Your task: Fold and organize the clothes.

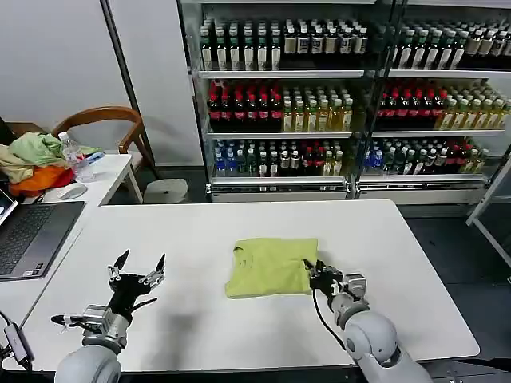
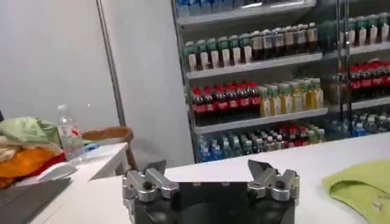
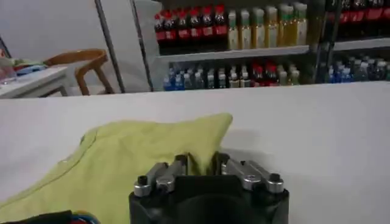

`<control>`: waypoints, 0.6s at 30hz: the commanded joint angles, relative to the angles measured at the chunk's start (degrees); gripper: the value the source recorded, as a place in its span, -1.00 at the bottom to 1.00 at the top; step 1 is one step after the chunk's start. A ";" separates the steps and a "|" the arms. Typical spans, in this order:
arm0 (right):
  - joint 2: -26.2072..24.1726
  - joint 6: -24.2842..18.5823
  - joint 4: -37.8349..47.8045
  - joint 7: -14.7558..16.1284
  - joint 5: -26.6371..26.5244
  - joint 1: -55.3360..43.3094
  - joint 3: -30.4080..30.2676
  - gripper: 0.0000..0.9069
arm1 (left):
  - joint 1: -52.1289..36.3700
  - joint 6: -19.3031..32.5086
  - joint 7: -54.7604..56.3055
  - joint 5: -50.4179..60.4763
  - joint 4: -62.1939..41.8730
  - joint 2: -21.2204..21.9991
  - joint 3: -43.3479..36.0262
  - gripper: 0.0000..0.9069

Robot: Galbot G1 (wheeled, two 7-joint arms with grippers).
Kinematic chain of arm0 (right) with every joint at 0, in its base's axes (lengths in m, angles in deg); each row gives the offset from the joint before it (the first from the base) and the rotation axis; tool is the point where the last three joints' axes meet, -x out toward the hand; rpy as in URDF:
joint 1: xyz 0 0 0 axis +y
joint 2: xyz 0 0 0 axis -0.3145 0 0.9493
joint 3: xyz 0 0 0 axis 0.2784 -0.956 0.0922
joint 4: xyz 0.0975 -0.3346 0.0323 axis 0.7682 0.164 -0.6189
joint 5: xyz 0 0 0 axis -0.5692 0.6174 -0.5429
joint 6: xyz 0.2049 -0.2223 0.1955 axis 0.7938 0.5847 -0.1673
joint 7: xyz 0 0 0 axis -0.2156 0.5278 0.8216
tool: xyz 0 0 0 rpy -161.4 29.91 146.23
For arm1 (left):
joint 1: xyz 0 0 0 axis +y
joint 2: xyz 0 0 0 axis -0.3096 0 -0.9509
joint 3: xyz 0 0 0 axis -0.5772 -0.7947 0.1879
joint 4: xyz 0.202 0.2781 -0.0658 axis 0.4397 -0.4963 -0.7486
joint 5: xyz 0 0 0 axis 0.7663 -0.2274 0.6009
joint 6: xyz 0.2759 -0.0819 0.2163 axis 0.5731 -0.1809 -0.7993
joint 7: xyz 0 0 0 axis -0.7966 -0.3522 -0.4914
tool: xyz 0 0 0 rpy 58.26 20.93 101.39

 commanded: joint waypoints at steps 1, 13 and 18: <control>-2.51 0.31 -2.65 4.27 7.48 2.34 4.46 1.00 | -0.38 0.31 -0.12 -0.10 0.36 0.01 -0.45 1.00; -4.18 -4.86 -5.52 4.41 8.12 3.06 12.99 1.00 | -3.73 4.12 -1.88 -0.10 -1.17 0.65 -1.35 1.00; -4.51 -4.95 -4.82 6.03 11.96 2.57 13.92 1.00 | -6.59 7.46 -5.16 0.73 -3.92 0.08 -1.03 1.00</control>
